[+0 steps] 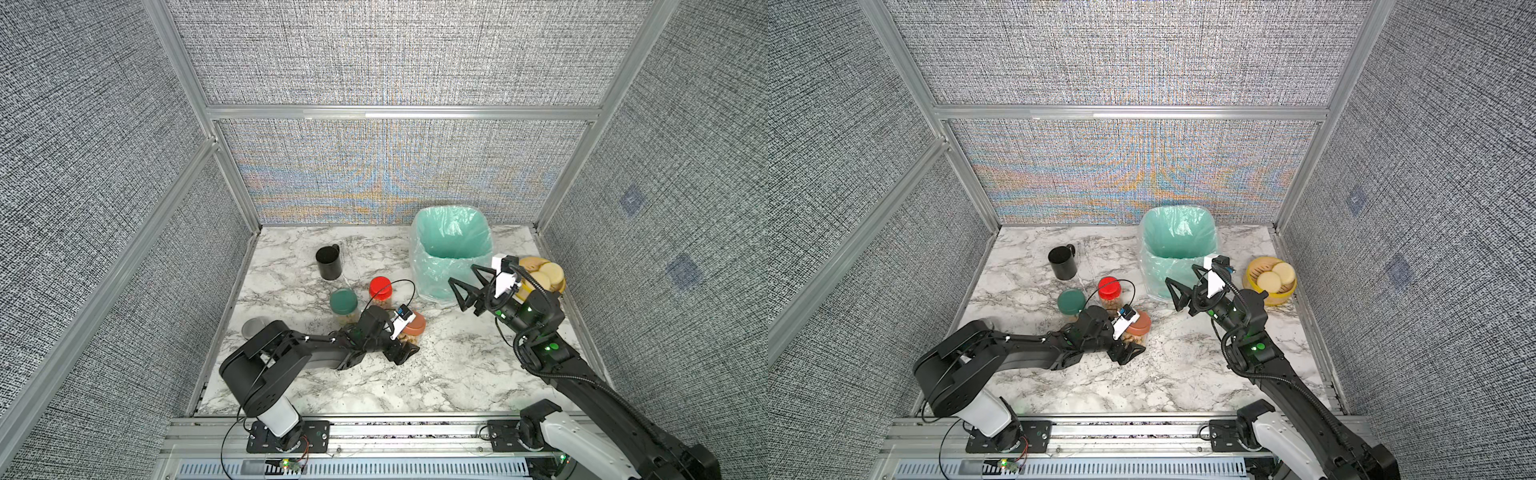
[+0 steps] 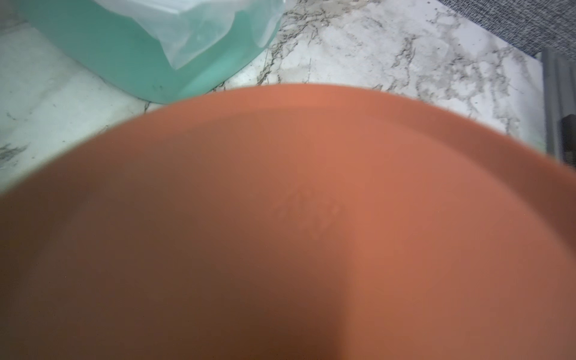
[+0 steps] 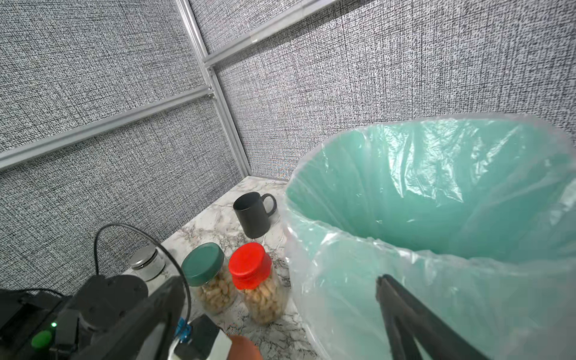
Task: Empty moldy peanuts from jars
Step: Place the jar at the center of the board.
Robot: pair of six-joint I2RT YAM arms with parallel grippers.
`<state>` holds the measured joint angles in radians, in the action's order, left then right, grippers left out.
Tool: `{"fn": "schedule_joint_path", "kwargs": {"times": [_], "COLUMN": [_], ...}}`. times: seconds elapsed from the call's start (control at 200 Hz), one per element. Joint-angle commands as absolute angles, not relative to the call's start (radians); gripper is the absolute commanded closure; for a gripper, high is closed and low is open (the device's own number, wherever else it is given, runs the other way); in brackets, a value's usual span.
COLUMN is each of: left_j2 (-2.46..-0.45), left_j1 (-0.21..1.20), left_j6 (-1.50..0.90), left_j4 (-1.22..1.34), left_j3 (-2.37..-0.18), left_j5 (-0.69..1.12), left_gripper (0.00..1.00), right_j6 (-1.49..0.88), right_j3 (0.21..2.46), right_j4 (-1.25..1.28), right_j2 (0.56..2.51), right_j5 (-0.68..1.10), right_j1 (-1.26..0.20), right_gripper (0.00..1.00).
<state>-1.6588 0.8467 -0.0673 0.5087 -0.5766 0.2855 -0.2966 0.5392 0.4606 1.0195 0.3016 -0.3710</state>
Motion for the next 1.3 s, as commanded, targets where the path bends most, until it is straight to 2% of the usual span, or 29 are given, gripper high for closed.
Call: {"fn": "schedule_joint_path", "kwargs": {"times": [0.0, 0.145, 0.27, 0.37, 0.4, 0.41, 0.43, 0.435, 0.445, 0.465, 0.5, 0.536, 0.621, 0.716, 0.921, 1.091, 1.271, 1.291], "left_j2": [-1.707, -1.766, -1.781, -1.773, -1.769, -1.768, -1.764, -1.763, -1.762, -1.759, -1.756, -1.752, -1.746, -1.745, -1.732, -1.719, -1.755, -1.756], "left_j1": [0.862, 0.869, 0.871, 0.871, 0.871, 0.871, 0.871, 0.871, 0.871, 0.871, 0.871, 0.871, 0.871, 0.871, 0.871, 0.87, 0.87, 0.87], "left_j6": [-0.092, -0.095, -0.1, -0.101, -0.1, -0.1, -0.1, -0.1, -0.1, -0.1, -0.1, -0.1, -0.1, -0.102, -0.11, -0.145, -0.165, -0.167], "left_j4": [0.723, 0.756, 0.764, 0.781, 0.781, 0.781, 0.781, 0.78, 0.778, 0.779, 0.776, 0.773, 0.775, 0.784, 0.798, 0.923, 1.056, 1.069], "left_j3": [-0.584, -0.588, -0.58, -0.558, -0.552, -0.55, -0.547, -0.546, -0.544, -0.542, -0.538, -0.534, -0.525, -0.517, -0.502, -0.43, -0.386, -0.38], "left_j5": [0.234, 0.239, 0.228, 0.212, 0.212, 0.212, 0.212, 0.212, 0.212, 0.214, 0.218, 0.222, 0.222, 0.221, 0.212, 0.166, 0.129, 0.123], "left_gripper": [0.94, 0.83, 0.55, 0.44, 0.35, 0.29, 0.25, 0.21, 0.07, 0.01, 0.0, 0.0, 0.0, 0.0, 0.0, 0.0, 0.0, 0.0], "right_j6": [-0.284, -0.259, -0.26, -0.282, -0.294, -0.299, -0.306, -0.308, -0.311, -0.318, -0.328, -0.336, -0.369, -0.405, -0.459, -0.466, -0.329, -0.312], "right_j3": [0.541, 0.561, 0.554, 0.546, 0.542, 0.539, 0.534, 0.532, 0.528, 0.523, 0.512, 0.495, 0.465, 0.453, 0.506, 0.552, 0.718, 0.737], "right_j4": [0.47, 0.361, 0.274, 0.214, 0.201, 0.198, 0.195, 0.194, 0.192, 0.19, 0.187, 0.193, 0.209, 0.222, 0.256, 0.265, -0.007, -0.04], "right_j2": [1.008, 1.004, 0.99, 0.979, 0.974, 0.973, 0.97, 0.969, 0.967, 0.965, 0.96, 0.958, 0.966, 1.009, 1.163, 1.249, 1.338, 1.343], "right_j5": [0.272, 0.278, 0.299, 0.338, 0.348, 0.352, 0.362, 0.364, 0.37, 0.381, 0.402, 0.429, 0.474, 0.501, 0.566, 0.582, 0.49, 0.466], "right_j1": [-0.367, -0.368, -0.367, -0.367, -0.367, -0.368, -0.367, -0.368, -0.368, -0.368, -0.367, -0.369, -0.381, -0.406, -0.467, -0.503, -0.527, -0.532], "right_gripper": [0.02, 0.02, 0.02, 0.05, 0.07, 0.08, 0.11, 0.12, 0.13, 0.14, 0.2, 0.31, 0.66, 1.0, 1.0, 1.0, 1.0, 0.93]}}
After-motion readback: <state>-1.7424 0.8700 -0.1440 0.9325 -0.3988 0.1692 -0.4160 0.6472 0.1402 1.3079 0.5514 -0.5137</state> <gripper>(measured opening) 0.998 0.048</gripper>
